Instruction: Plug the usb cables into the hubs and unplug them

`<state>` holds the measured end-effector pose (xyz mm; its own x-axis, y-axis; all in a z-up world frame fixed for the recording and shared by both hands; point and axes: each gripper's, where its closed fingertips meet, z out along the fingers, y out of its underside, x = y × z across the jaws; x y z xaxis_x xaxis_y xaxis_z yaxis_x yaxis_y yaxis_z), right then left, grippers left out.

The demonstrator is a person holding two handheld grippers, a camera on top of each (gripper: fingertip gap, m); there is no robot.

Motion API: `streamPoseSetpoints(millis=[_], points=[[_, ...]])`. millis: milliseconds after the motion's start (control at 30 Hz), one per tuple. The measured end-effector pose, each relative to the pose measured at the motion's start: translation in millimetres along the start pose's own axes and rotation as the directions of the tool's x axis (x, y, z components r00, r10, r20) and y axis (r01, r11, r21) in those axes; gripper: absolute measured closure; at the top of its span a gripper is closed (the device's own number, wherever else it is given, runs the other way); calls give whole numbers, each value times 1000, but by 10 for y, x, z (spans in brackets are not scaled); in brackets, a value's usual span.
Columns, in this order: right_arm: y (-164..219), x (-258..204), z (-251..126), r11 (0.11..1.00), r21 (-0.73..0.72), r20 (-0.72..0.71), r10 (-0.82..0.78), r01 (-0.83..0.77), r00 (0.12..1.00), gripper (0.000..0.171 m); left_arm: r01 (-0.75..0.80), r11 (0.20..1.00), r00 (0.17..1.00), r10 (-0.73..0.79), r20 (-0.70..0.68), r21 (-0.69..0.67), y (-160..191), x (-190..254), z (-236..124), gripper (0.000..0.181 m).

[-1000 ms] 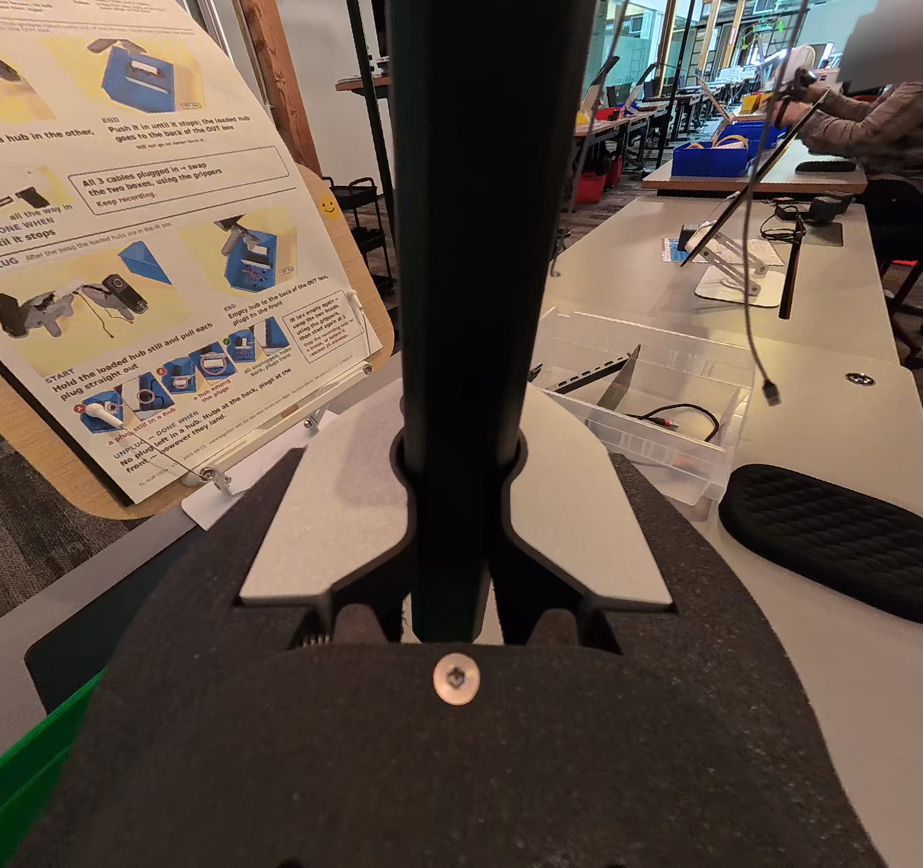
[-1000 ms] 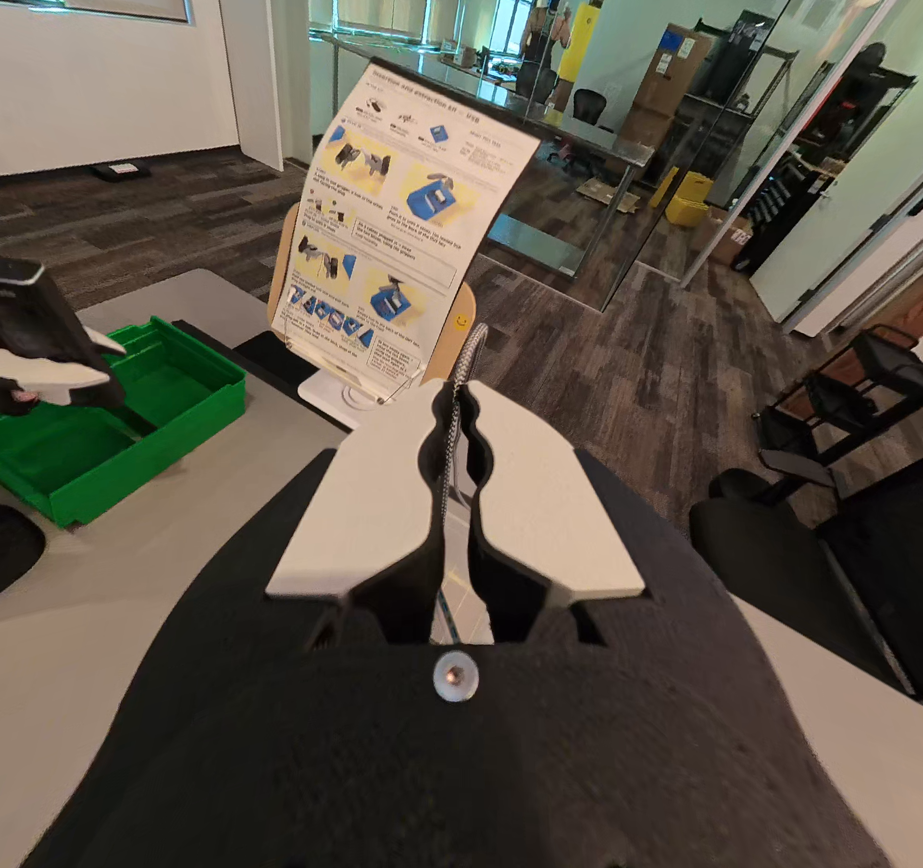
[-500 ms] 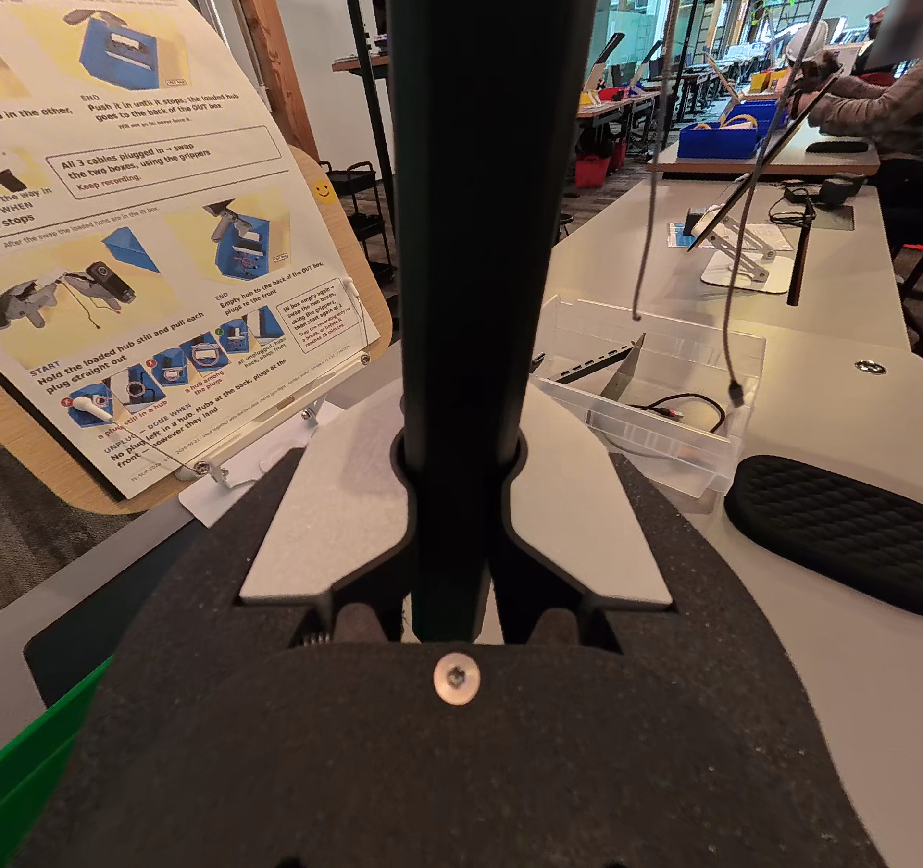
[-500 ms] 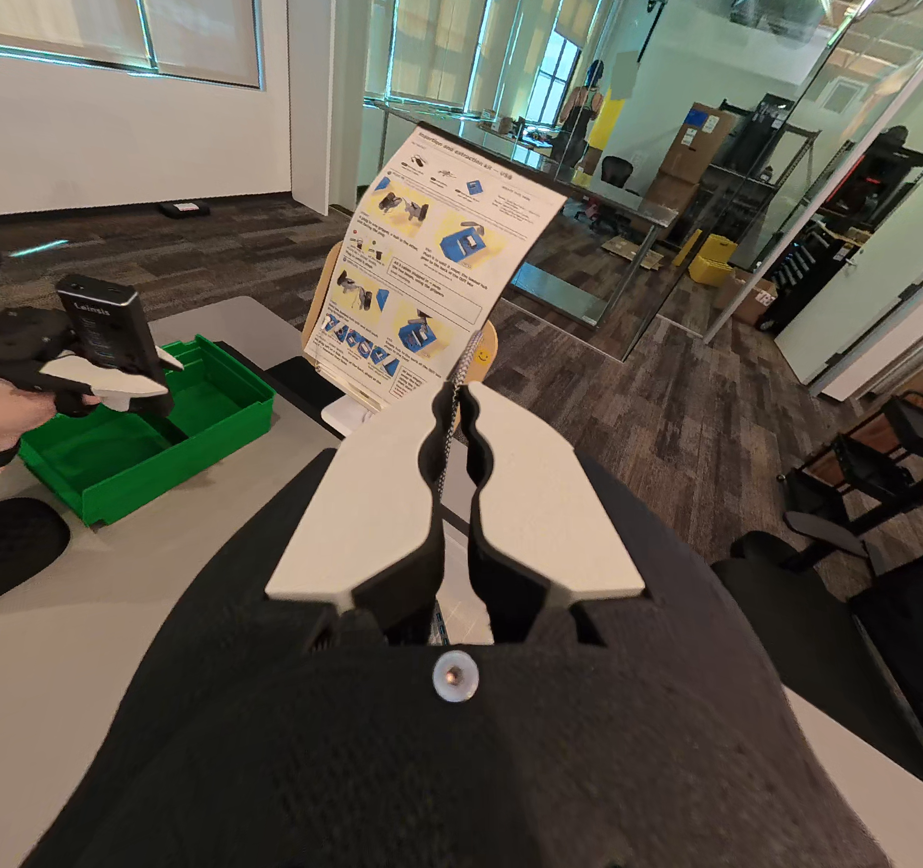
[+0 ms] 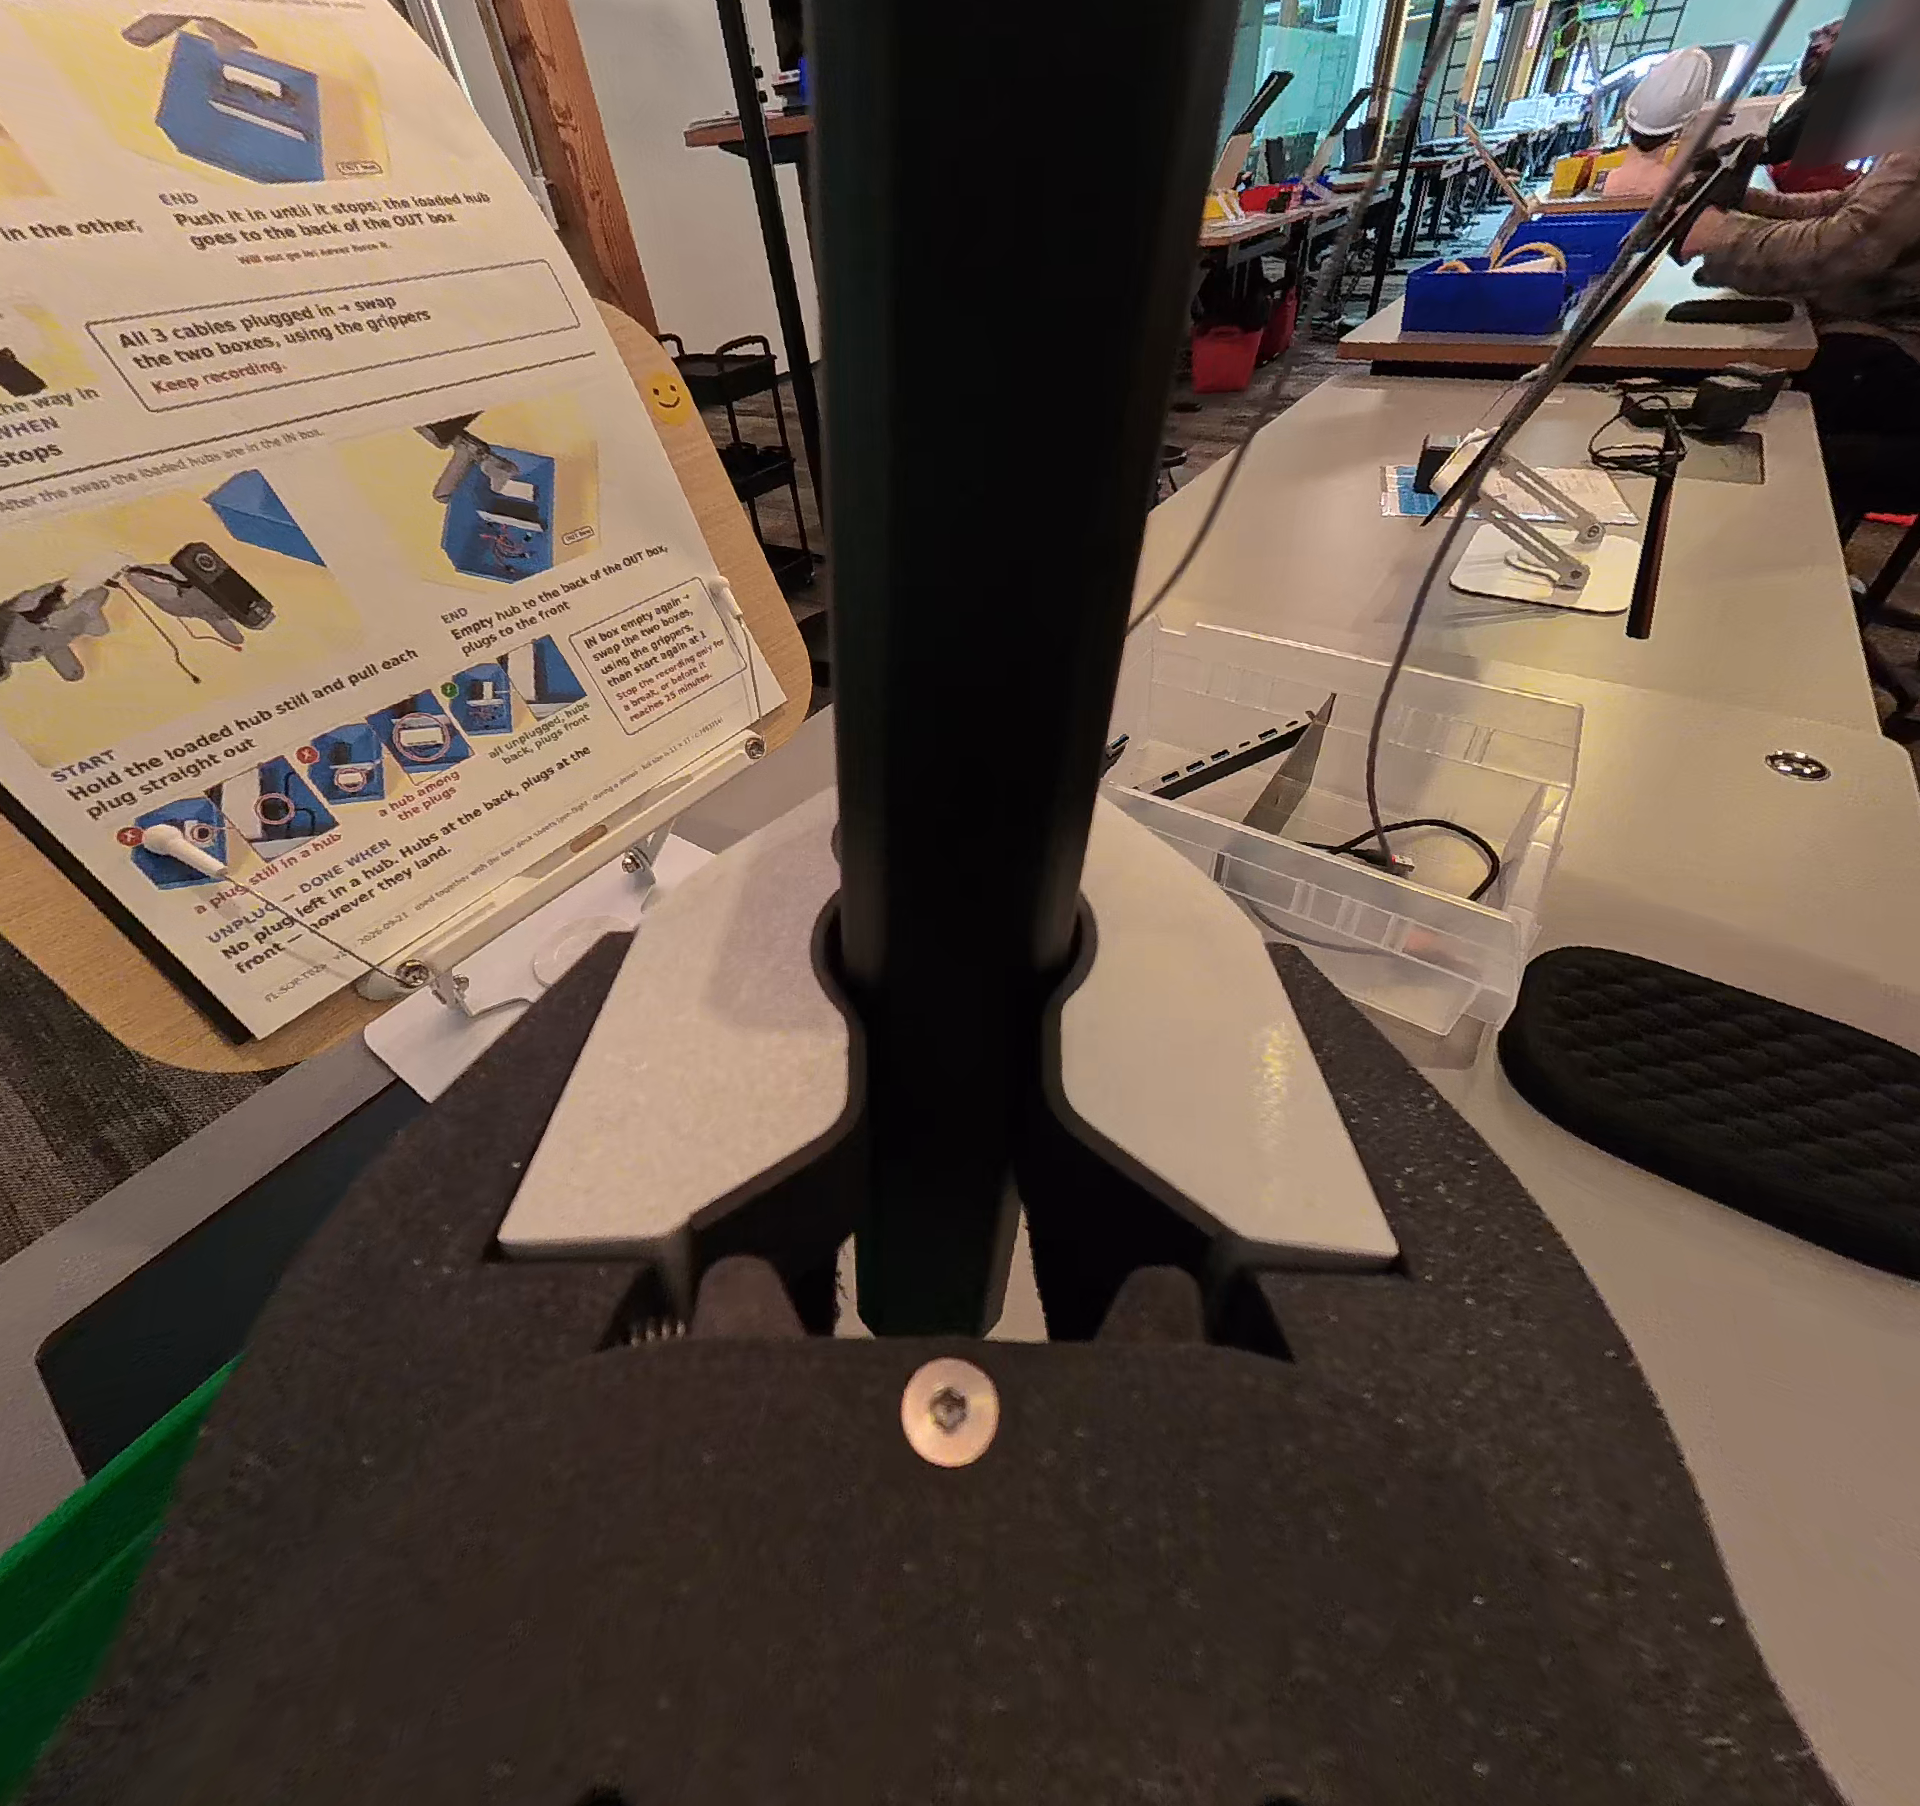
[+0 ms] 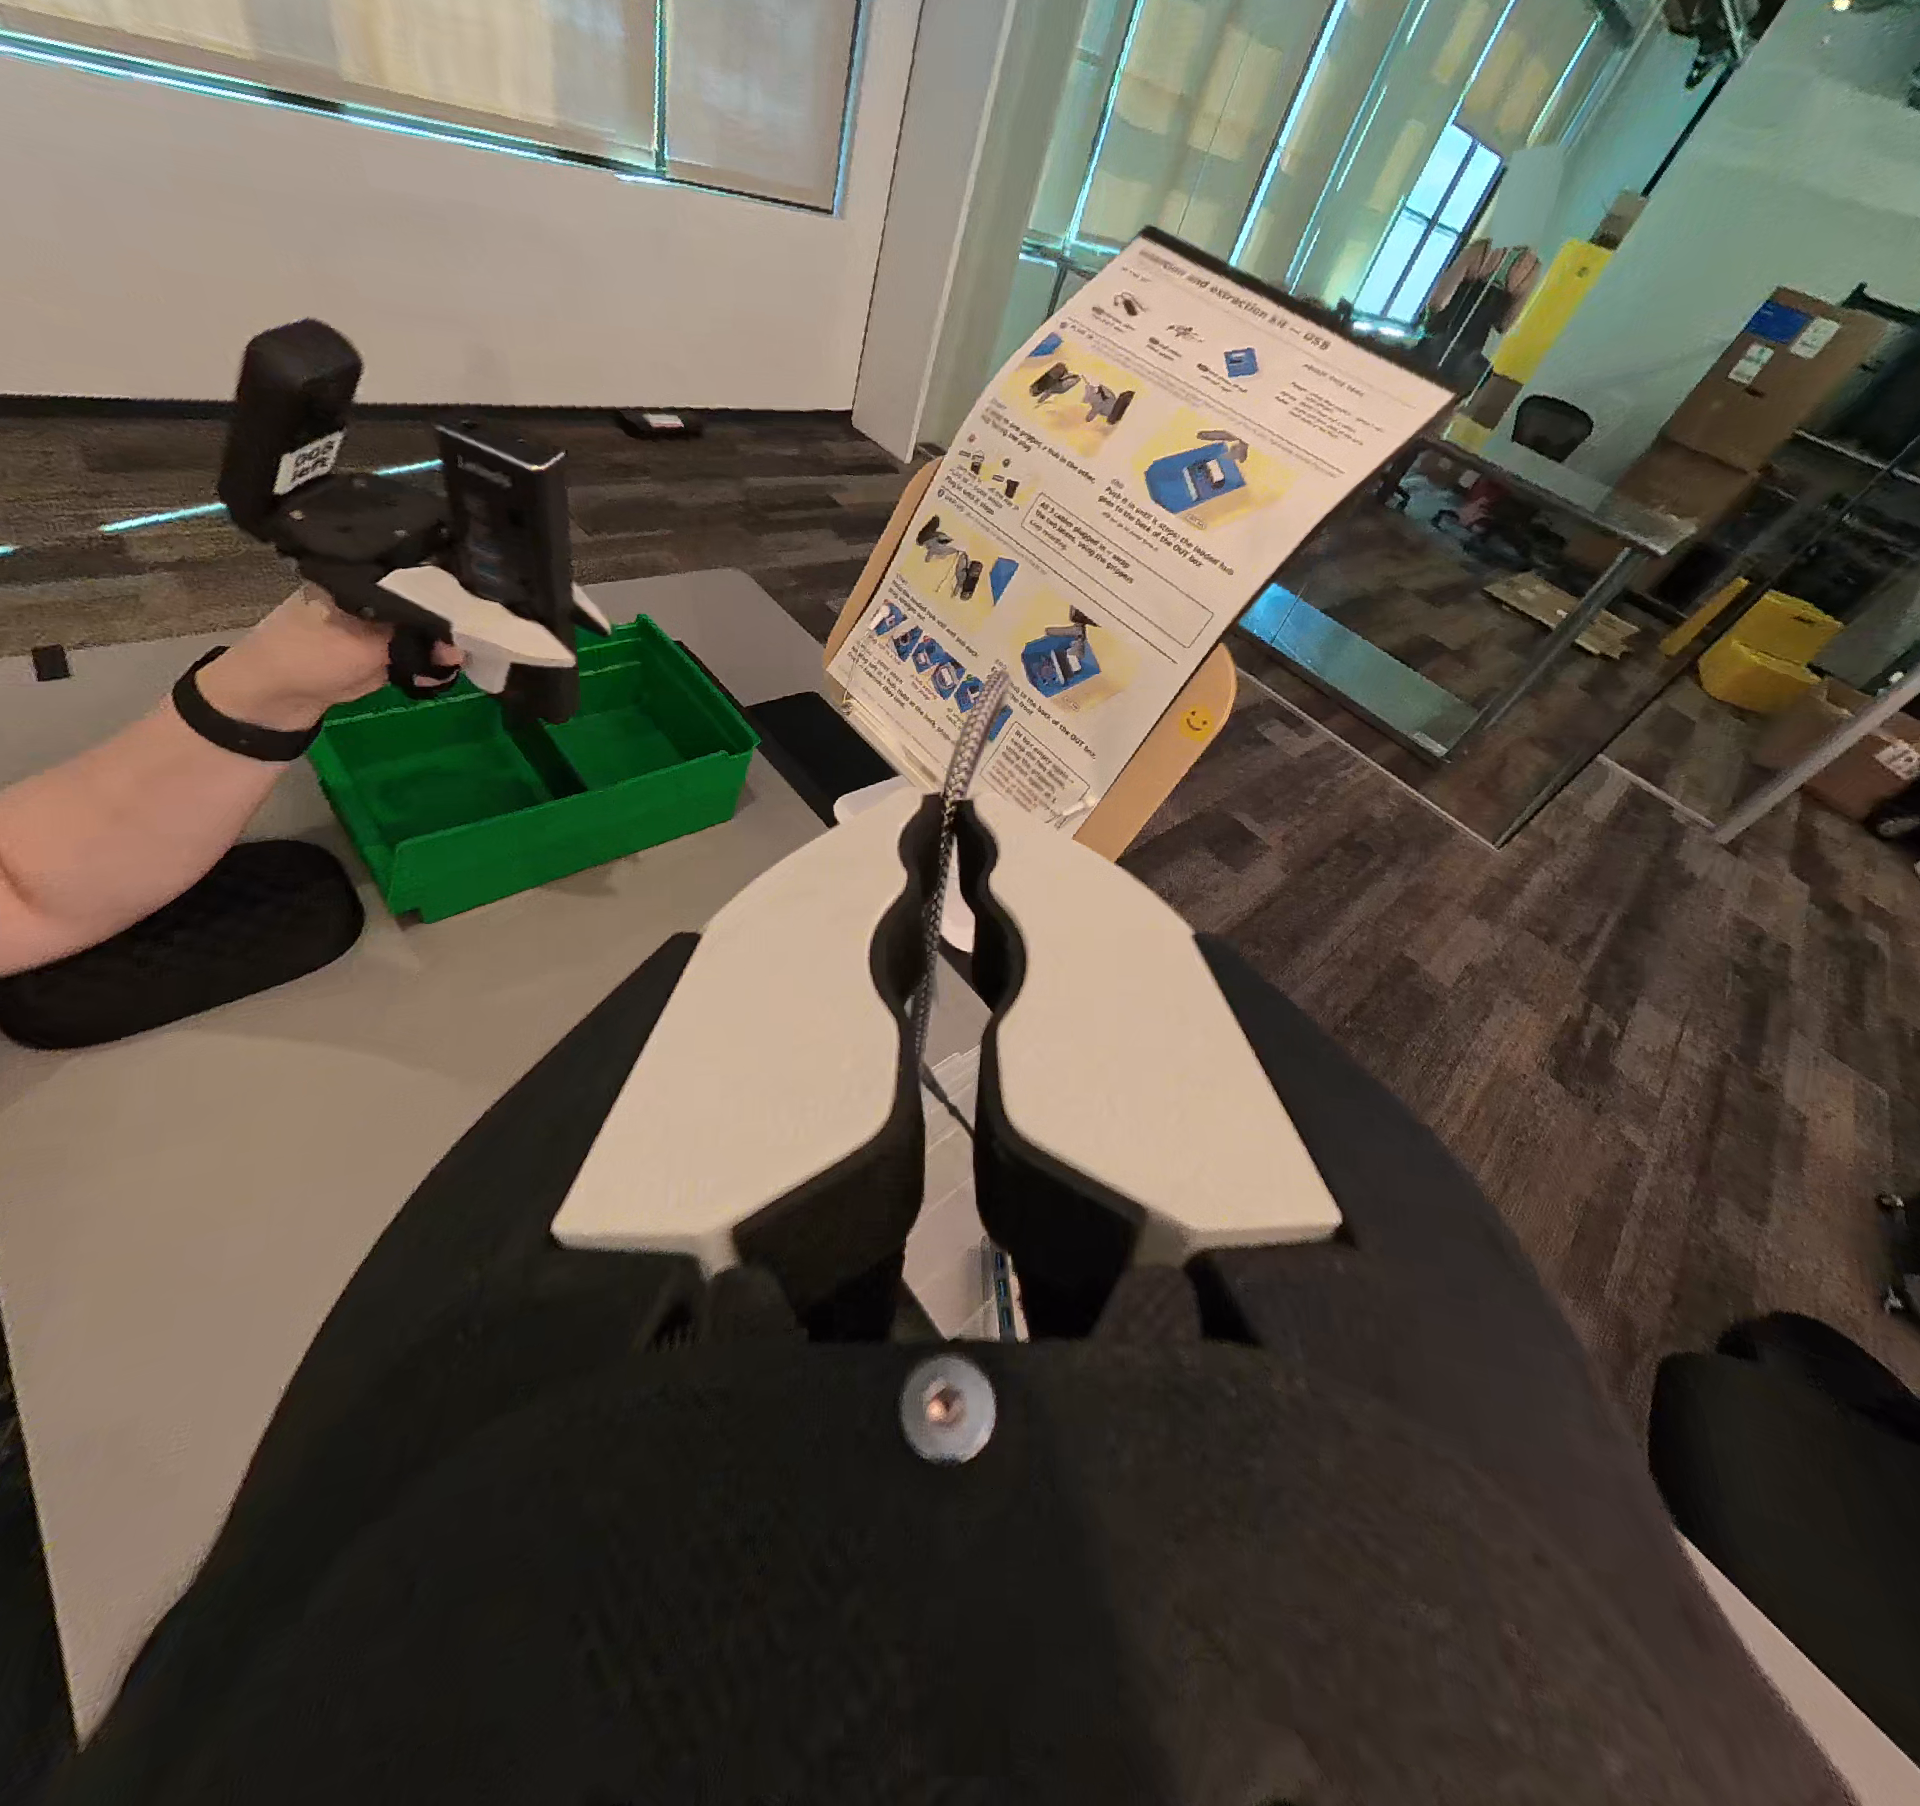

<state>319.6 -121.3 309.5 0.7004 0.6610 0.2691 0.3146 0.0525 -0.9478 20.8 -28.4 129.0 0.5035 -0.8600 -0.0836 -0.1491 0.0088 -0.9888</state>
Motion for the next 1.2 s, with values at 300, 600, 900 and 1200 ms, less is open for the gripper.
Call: streamPoseSetpoints(millis=[300, 600, 900, 1200], points=[[365, -138, -437, 1000, 3, -15, 20, -20, 1000, 167, -10, 1000, 1000, 10, -10, -16, 28, 58, 55, 151], [481, -159, -533, 998, 59, 1, 30, -30, 1000, 167, -20, 999, 1000, 19, -15, -33, 64, 97, 96, 151], [202, -272, -649, 990, 137, 12, -36, 34, 999, 167, -22, 999, 1000, 21, -15, -47, 97, 100, 126, 151], [634, -311, -369, 999, -47, 53, -5, 7, 999, 167, -21, 999, 1000, 20, -18, -46, 95, 110, 127, 151]])
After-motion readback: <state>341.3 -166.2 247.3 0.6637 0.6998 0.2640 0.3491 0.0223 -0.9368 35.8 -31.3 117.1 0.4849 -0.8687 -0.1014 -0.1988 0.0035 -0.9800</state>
